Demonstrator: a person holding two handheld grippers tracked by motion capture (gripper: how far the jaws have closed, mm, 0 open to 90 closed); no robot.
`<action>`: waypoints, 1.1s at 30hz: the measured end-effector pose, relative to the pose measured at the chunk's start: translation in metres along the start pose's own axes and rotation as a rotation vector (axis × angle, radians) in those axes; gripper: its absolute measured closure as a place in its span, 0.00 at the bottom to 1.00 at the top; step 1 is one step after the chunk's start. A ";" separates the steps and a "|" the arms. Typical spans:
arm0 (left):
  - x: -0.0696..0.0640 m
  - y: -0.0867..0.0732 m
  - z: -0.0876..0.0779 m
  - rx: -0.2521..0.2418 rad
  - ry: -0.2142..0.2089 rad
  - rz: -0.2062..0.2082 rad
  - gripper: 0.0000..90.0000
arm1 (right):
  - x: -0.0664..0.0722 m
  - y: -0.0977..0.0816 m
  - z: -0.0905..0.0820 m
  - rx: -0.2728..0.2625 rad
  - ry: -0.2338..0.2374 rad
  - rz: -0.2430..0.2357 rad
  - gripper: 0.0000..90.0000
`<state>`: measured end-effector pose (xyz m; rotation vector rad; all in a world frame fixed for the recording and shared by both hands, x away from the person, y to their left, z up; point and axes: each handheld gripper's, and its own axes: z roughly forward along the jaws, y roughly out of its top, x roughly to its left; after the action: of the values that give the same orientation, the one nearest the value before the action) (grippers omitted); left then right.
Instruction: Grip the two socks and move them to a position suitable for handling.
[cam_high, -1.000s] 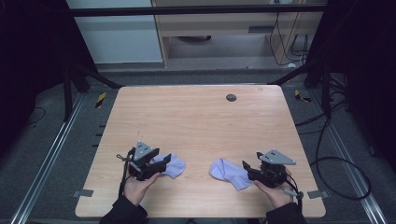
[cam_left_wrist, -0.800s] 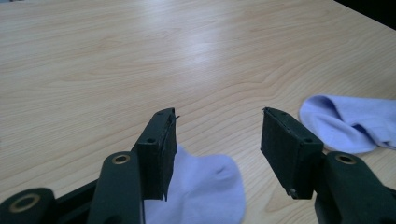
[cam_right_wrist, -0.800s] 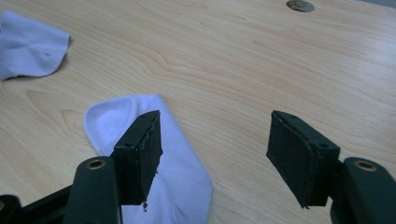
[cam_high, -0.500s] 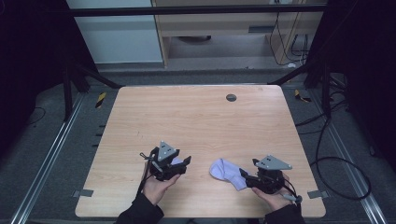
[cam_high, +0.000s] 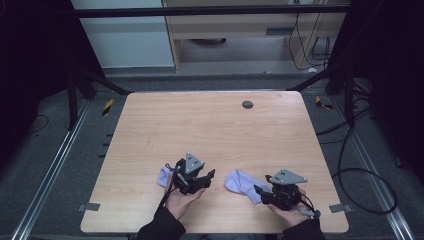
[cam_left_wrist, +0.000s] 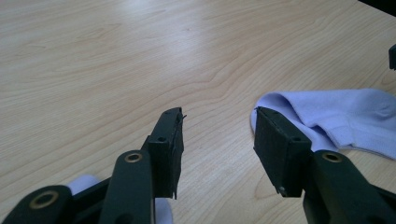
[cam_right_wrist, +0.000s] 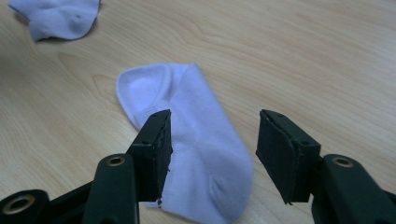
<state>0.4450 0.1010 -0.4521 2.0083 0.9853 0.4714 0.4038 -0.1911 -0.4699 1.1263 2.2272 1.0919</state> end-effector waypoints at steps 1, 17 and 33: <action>-0.001 0.000 0.002 0.003 -0.001 0.001 0.58 | 0.002 -0.001 0.001 0.012 0.007 -0.004 0.52; -0.024 -0.006 0.032 0.056 -0.021 0.024 0.60 | 0.012 -0.008 0.008 0.086 0.074 -0.031 0.63; -0.034 -0.011 0.053 0.104 -0.032 0.028 0.66 | 0.018 -0.012 0.015 0.149 0.112 -0.048 0.72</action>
<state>0.4521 0.0510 -0.4917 2.1182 0.9815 0.4094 0.3970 -0.1743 -0.4885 1.0881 2.4449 1.0058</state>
